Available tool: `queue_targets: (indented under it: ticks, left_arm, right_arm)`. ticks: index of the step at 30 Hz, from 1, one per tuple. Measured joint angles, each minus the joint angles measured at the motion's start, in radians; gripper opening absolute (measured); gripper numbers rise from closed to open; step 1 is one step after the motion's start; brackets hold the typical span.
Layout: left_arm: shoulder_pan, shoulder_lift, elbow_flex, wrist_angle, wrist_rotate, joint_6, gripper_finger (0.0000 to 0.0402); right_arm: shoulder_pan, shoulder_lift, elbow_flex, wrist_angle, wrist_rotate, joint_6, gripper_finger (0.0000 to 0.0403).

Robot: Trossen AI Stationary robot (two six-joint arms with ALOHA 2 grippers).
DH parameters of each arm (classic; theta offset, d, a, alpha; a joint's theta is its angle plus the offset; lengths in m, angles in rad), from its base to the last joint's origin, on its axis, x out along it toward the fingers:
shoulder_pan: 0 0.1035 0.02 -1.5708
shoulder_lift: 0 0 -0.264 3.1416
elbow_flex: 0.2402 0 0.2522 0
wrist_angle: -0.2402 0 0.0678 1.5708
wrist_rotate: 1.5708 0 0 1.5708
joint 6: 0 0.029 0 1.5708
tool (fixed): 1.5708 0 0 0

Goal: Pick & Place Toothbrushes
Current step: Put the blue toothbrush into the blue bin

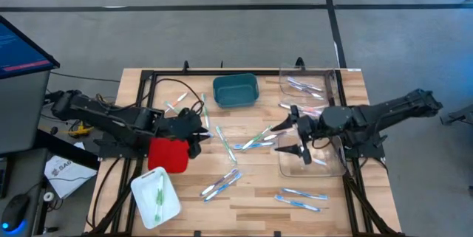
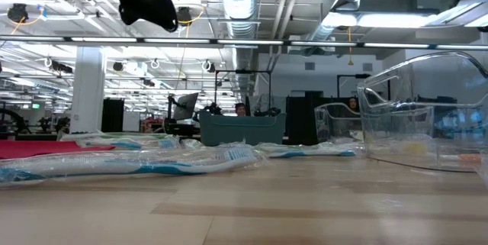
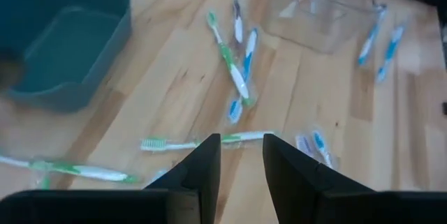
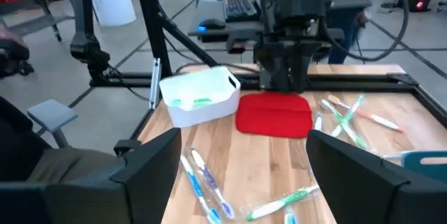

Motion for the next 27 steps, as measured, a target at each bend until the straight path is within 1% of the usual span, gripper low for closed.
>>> queue_targets:
  ticks: [6,8,11,14,16,21,25,27]
  left_arm:
    - [-0.001,0.044,0.0,0.091,0.022,0.078,0.0103]
    - [-0.002,0.067,0.0,0.11,0.029,0.088,0.0103]
    - [-0.006,0.102,0.0,0.126,0.028,0.098,0.0103]
    - [-0.009,0.148,0.0,0.165,0.028,0.141,0.0103]
    - [-0.009,0.184,0.0,0.214,0.028,0.167,0.0103]
    - [-0.001,0.265,0.0,0.285,0.028,0.193,0.0103]
    - [0.0,0.328,0.0,0.356,0.027,0.194,0.0103]
    - [0.0,0.368,0.0,0.426,0.027,0.194,0.0103]
  right_arm:
    - [0.101,-0.013,0.001,-0.004,0.138,0.007,0.0302]
    - [0.127,-0.019,0.001,-0.009,0.162,-0.006,0.0302]
    - [0.162,-0.026,0.001,0.014,0.165,-0.077,0.0302]
    - [0.195,-0.024,0.001,0.047,0.165,-0.139,0.0301]
    - [0.207,-0.025,0.001,0.065,0.164,-0.14,0.0301]
    - [0.201,-0.016,0.001,0.042,0.165,-0.075,0.0301]
    - [0.19,-0.017,0.001,0.048,0.165,-0.08,0.0301]
    - [0.184,-0.017,0.001,0.047,0.165,-0.08,0.0301]
